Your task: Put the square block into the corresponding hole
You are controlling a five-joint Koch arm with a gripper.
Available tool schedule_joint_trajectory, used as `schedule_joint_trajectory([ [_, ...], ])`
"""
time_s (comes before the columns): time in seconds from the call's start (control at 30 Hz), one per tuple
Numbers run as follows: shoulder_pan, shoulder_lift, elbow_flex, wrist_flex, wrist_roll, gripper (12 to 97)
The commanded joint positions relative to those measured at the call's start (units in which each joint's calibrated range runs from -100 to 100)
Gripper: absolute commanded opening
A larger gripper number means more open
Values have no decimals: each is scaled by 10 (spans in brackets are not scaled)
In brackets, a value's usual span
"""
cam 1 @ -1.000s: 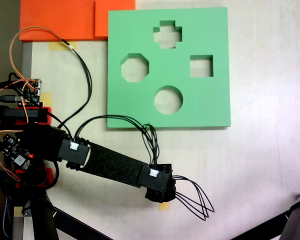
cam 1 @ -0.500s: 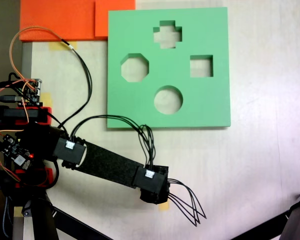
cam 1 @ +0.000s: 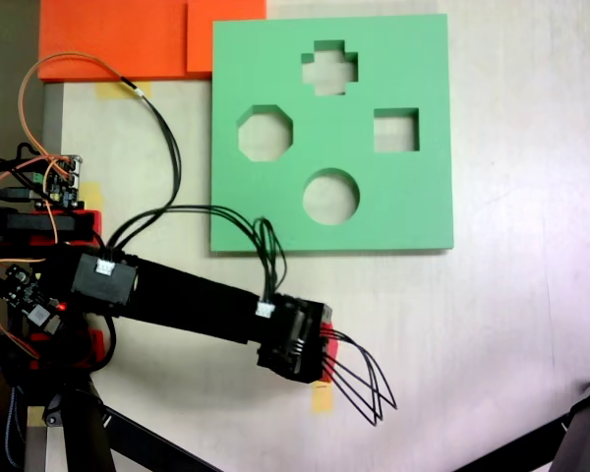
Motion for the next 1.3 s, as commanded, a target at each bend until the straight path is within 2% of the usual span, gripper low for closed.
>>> schedule_joint_trajectory([
  [0.0,17,-60,46,-40,18,287],
  [0.3,151,-61,141,-40,120,286],
  [0.5,226,52,283,-40,162,287],
  [0.73,242,186,419,-40,162,287],
  [1.27,235,299,432,-33,212,289],
])
